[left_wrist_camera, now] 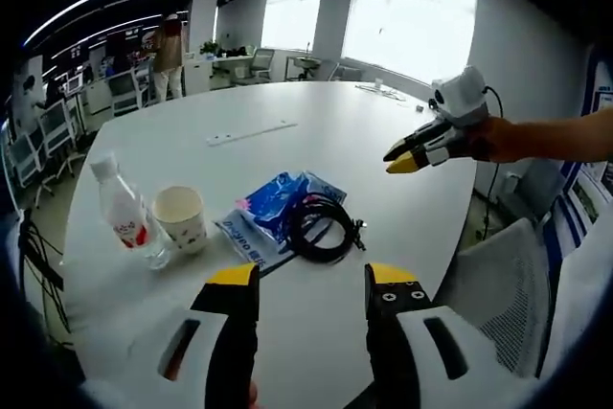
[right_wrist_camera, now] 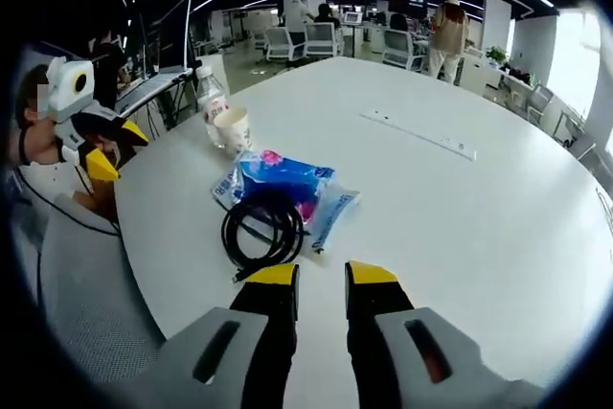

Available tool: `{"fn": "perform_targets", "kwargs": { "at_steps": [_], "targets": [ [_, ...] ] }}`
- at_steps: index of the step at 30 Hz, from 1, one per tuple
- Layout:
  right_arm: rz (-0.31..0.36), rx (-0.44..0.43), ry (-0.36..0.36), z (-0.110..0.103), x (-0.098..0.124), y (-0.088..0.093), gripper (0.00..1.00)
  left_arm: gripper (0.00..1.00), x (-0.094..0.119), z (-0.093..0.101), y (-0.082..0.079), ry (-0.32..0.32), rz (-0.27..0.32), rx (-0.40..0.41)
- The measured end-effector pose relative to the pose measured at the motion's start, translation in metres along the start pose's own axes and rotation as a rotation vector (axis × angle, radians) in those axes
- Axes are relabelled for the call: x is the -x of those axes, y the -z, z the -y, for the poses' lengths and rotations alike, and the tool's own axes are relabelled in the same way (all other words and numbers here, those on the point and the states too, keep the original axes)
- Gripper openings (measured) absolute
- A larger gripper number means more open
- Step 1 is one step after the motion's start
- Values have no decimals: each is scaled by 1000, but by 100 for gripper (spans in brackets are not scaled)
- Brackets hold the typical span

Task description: Arrange the tabletop items into an orderly group along one side of the table until the central work area is clear of visible clutter.

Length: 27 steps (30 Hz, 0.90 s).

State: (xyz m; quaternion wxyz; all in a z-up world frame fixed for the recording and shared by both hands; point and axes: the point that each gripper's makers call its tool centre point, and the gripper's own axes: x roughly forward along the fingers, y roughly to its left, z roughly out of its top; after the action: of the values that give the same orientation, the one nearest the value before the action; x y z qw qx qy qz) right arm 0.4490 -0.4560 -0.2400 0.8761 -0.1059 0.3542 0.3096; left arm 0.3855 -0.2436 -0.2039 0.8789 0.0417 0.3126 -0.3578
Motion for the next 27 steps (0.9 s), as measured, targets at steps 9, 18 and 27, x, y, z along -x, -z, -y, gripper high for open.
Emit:
{"fn": "perform_targets", "kwargs": {
  "at_steps": [9, 18, 27],
  "targets": [
    [-8, 16, -41, -12, -19, -8, 17, 45, 3, -3, 4, -7, -6, 5],
    [-18, 13, -87, -25, -39, -13, 17, 47, 8, -3, 10, -21, -13, 15],
    [-29, 26, -116, -33, -52, -17, 17, 47, 14, -7, 14, -41, -14, 32]
  ]
}}
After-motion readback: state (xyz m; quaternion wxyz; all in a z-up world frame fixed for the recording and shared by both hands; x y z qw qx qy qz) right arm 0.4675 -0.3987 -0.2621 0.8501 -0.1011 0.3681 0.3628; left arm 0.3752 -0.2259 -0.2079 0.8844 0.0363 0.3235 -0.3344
